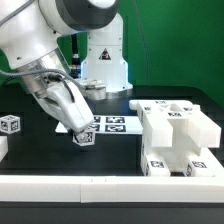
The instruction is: Assemble chair
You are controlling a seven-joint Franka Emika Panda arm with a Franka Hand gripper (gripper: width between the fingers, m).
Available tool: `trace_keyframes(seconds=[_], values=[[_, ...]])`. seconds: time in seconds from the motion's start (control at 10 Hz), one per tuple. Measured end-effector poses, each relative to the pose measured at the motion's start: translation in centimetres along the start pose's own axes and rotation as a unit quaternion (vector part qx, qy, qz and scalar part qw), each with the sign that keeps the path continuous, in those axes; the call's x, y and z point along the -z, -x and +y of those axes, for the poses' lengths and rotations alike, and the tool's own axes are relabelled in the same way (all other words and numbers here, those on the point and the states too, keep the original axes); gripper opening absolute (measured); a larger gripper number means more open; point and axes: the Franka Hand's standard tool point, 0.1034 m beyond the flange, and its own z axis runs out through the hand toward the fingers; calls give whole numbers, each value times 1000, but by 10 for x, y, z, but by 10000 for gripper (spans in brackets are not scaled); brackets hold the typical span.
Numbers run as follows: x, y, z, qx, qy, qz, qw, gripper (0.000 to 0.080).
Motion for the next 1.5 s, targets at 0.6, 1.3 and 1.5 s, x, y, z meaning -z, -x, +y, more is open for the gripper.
trace_keyframes(seconds=[0.6, 1.3, 1.5], values=[[-4, -17, 7, 107, -2, -24, 994, 291], [-8, -11, 2, 252, 76, -41, 964, 291], [-5, -11, 6, 282, 97, -54, 953, 291]])
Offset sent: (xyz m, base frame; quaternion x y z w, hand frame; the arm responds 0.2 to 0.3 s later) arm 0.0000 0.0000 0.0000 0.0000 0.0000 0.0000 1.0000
